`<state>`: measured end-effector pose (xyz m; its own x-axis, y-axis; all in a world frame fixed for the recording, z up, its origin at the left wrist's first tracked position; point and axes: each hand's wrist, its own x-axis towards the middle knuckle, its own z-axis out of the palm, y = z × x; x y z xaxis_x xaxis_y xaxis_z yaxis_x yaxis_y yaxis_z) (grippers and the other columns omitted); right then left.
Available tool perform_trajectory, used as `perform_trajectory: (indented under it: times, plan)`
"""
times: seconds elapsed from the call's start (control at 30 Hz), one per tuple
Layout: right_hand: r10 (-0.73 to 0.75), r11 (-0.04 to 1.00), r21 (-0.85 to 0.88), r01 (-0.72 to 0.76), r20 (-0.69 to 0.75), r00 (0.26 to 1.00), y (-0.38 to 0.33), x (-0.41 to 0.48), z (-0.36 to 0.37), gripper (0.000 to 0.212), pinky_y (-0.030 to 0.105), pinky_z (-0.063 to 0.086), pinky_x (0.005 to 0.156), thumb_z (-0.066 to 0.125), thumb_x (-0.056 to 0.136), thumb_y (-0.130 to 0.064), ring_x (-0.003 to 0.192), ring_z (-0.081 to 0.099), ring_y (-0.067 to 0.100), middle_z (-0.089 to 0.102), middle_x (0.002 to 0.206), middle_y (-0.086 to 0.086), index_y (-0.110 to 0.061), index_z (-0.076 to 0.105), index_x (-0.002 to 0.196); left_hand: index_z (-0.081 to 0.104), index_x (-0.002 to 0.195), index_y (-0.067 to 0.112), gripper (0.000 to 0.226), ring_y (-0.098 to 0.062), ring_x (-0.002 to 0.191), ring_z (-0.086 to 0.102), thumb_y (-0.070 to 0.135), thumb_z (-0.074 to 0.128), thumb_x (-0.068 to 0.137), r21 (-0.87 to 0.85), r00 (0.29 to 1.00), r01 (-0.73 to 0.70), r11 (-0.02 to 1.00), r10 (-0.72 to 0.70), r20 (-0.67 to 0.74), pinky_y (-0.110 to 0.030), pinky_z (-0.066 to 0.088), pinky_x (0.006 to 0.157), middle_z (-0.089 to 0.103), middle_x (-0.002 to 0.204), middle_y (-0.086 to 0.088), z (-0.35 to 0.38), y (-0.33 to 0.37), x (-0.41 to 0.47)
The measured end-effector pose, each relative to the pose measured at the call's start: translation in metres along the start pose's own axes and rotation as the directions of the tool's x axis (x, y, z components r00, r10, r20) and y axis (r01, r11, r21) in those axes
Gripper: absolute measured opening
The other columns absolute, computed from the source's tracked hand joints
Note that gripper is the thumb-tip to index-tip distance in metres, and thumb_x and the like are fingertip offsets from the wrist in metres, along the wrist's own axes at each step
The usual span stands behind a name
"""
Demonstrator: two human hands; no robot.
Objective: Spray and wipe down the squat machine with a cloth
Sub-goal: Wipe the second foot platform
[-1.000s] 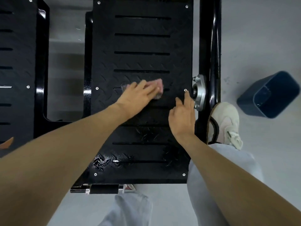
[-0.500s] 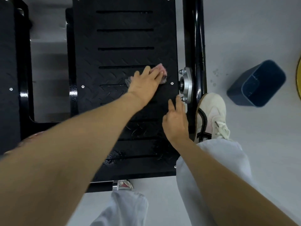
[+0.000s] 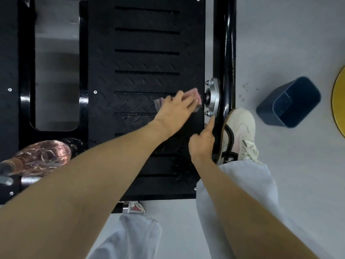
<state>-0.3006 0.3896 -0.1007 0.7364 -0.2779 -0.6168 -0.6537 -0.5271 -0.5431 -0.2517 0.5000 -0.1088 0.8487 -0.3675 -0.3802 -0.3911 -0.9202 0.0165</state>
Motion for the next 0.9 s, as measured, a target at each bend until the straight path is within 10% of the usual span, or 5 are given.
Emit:
perform_trajectory:
  times: [0.17, 0.4, 0.57, 0.77, 0.9]
  plan:
    - [-0.044, 0.987, -0.150, 0.048, 0.030, 0.999, 0.000, 0.000, -0.002, 0.087, 0.033, 0.051, 0.076, 0.040, 0.083, 0.011, 0.084, 0.055, 0.020, 0.056, 0.122, 0.017, -0.022, 0.003, 0.153, 0.008, 0.152, 0.011, 0.073, -0.033, 0.123, 0.036, 0.012, 0.051, 0.092, 0.231, 0.943, -0.329, 0.915, 0.333, 0.024, -0.044, 0.046, 0.087, 0.026, 0.147, -0.010, 0.017, -0.011, -0.029]
    - [-0.139, 0.873, -0.463, 0.151, 0.061, 0.988, -0.008, 0.002, 0.017, 0.074, 0.042, 0.039, 0.099, 0.046, 0.090, -0.005, 0.129, 0.033, 0.032, 0.025, 0.148, 0.014, -0.015, 0.006, 0.152, 0.004, 0.152, 0.010, 0.078, -0.034, 0.126, 0.031, 0.015, 0.053, 0.091, -0.030, 0.968, 0.249, 0.968, -0.247, 0.049, -0.046, 0.041, 0.094, 0.015, 0.154, -0.010, 0.024, -0.021, -0.049]
    - [-0.048, 0.905, -0.423, 0.047, 0.009, 0.999, -0.019, 0.011, 0.017, 0.073, 0.044, 0.036, 0.101, 0.044, 0.090, -0.004, 0.130, 0.033, 0.035, 0.029, 0.147, 0.016, -0.018, 0.007, 0.152, 0.004, 0.152, 0.007, 0.076, -0.035, 0.129, 0.031, 0.017, 0.051, 0.093, 0.174, 0.986, -0.166, 0.971, 0.164, 0.029, -0.045, 0.044, 0.091, 0.017, 0.153, -0.012, 0.033, -0.029, -0.067]
    - [-0.095, 0.871, -0.481, 0.106, 0.047, 0.994, -0.018, 0.011, 0.014, 0.071, 0.045, 0.038, 0.100, 0.043, 0.092, -0.006, 0.129, 0.035, 0.035, 0.028, 0.147, 0.016, -0.013, 0.007, 0.152, 0.011, 0.150, 0.010, 0.082, -0.034, 0.120, 0.036, 0.006, 0.058, 0.084, -0.020, 0.858, 0.512, 0.859, -0.511, 0.052, -0.042, 0.043, 0.090, 0.028, 0.145, -0.010, 0.040, -0.086, -0.105]
    - [-0.097, 0.820, -0.563, 0.101, 0.036, 0.995, -0.020, 0.007, 0.025, 0.073, 0.046, 0.032, 0.109, 0.047, 0.092, -0.013, 0.136, 0.023, 0.037, 0.010, 0.155, 0.019, -0.010, 0.004, 0.152, 0.009, 0.150, 0.012, 0.084, -0.031, 0.117, 0.036, 0.006, 0.059, 0.082, -0.052, 0.914, 0.405, 0.913, -0.401, 0.065, -0.041, 0.046, 0.089, 0.026, 0.145, -0.008, 0.044, -0.073, -0.115]
